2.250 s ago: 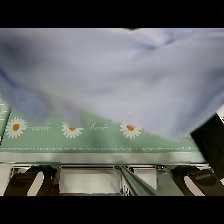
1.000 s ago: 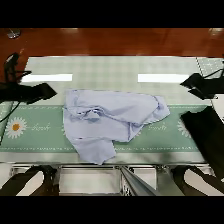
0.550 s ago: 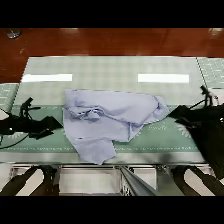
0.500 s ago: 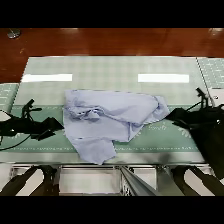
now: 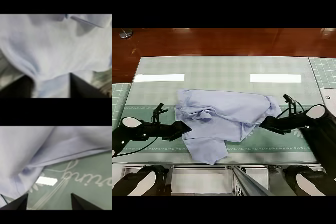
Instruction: Fold the shirts.
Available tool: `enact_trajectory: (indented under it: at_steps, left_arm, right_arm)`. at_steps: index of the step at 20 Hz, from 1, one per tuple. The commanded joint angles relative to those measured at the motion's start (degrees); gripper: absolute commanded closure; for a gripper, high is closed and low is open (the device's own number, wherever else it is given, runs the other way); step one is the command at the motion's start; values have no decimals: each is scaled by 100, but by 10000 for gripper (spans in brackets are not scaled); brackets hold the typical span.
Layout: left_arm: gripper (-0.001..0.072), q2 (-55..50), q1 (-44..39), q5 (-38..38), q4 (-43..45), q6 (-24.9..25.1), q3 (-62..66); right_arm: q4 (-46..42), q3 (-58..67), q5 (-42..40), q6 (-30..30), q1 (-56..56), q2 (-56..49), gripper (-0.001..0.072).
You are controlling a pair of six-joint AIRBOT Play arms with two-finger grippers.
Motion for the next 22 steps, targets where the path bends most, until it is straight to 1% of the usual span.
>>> enact_trajectory:
  at_steps: [1,9,10,11,12,13,14,15,17,18,20,22]
  left_arm:
    - [691,-28,-264,269,-181,46,2]
    - [691,-26,-264,227,-271,48,122]
    - [692,-26,-264,227,-352,55,122]
    - [691,-24,-264,227,-492,212,122]
    - [691,-15,-264,221,-678,409,122]
    - [692,-17,-264,205,-881,522,149]
    - [691,-15,-264,153,-1027,584,223]
    - [691,-13,-264,7,-1145,695,369]
    - [692,116,-264,-459,-1268,883,992]
    - [692,247,-264,-597,-1298,876,1432]
    - [692,601,-264,-533,-1360,857,2577]
    - [692,841,-264,-422,-1357,715,4028]
  right_arm:
    - [184,-17,-428,219,717,-389,93]
    - [1353,-11,-1488,122,1668,-1049,96]
    - [1510,-11,-1674,111,1812,-1051,142]
    - [1663,-11,-1816,101,1930,-1051,288]
    - [1816,-11,-1941,33,2033,-1051,454]
    - [1926,-11,-1996,-37,2090,-1051,595]
    - [2002,31,-1899,-184,2094,-1049,665]
    - [1985,131,-1735,-321,2090,-1016,691]
    - [1753,573,-1558,-367,2039,-706,696]
    - [1475,1038,-1379,-319,1895,-461,696]
    - [695,2345,-1012,33,1469,9,696]
    - [-197,4022,-546,332,1078,323,696]
